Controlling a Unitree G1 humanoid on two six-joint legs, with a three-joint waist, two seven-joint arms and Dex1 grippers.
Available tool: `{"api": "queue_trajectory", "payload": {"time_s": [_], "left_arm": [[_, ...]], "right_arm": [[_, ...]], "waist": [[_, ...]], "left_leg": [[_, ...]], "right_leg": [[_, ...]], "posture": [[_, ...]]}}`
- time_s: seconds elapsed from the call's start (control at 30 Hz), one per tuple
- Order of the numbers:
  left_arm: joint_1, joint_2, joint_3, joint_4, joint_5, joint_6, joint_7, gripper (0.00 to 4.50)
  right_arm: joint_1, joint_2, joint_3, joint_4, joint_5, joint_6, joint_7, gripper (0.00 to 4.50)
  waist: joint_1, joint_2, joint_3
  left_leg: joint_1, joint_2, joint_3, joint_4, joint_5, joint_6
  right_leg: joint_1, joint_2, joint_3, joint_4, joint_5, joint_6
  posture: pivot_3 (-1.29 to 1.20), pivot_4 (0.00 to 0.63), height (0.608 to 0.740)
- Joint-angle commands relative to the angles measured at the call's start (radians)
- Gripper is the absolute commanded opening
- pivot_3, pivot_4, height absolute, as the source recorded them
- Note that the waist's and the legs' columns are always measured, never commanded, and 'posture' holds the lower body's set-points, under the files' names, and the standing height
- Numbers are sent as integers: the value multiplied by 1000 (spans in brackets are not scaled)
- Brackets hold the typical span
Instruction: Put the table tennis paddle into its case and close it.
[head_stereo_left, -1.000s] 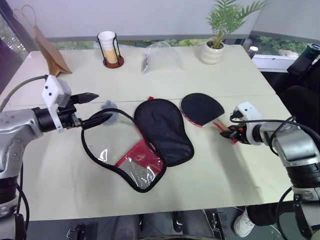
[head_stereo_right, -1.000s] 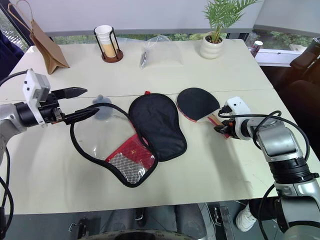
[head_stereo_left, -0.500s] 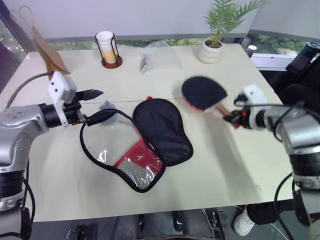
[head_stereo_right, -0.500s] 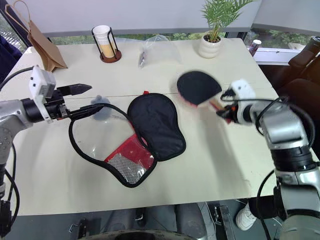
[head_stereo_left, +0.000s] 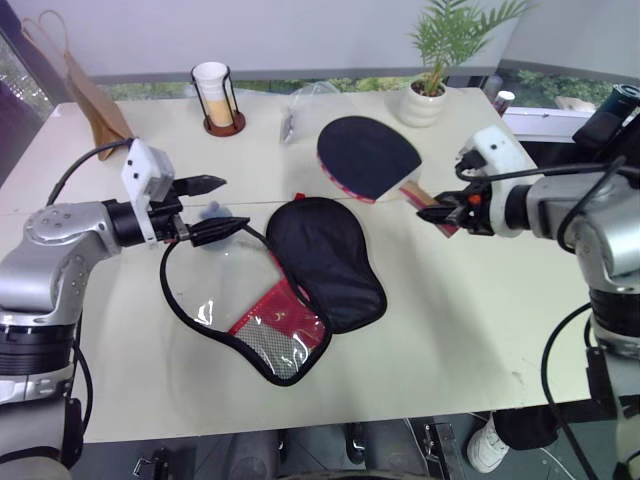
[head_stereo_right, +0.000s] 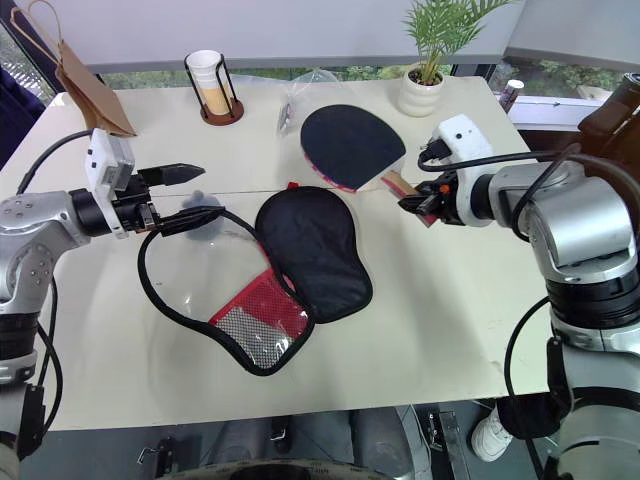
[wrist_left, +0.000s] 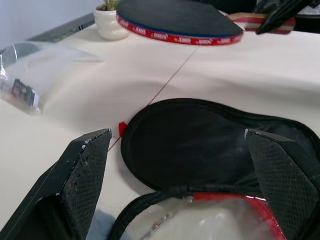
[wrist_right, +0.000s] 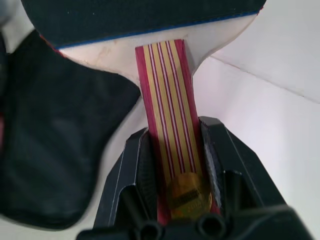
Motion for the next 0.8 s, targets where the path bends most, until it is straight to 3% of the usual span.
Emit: {"api": "queue_trajectory", "payload": {"time_s": [0.03,0.27,0.53,0.8], "left_arm": [[-38,-10,-2,-1,10,-24,-3,4443],[-63,-31,-25,43,30,-40,-27,4443],[-71,-39,-39,58,37,-29,-52,4443],[-75,-36,-54,59,41,-10,-70,4443]], "right_arm": [[-2,87,-9,-116,28,133,-96,899],[10,95,92,-132,156,137,-243,899],[-2,27,135,-24,531,137,-526,899],[-59,33,165,110,905,137,-890,899]], "waist": [[2,0,0],[3,0,0],[0,0,0],[1,0,0]], "left_leg": [[0,0,0,0,0,0],[-1,-1,0,1,0,0],[-1,-1,-1,1,0,0],[-1,0,-1,1,0,0]], "right_leg": [[0,0,0,0,0,0],[0,-1,0,0,0,0],[0,0,0,0,0,0],[0,0,0,0,0,0]], "posture": [[0,150,740],[0,150,740],[0,150,740],[0,150,740]]}}
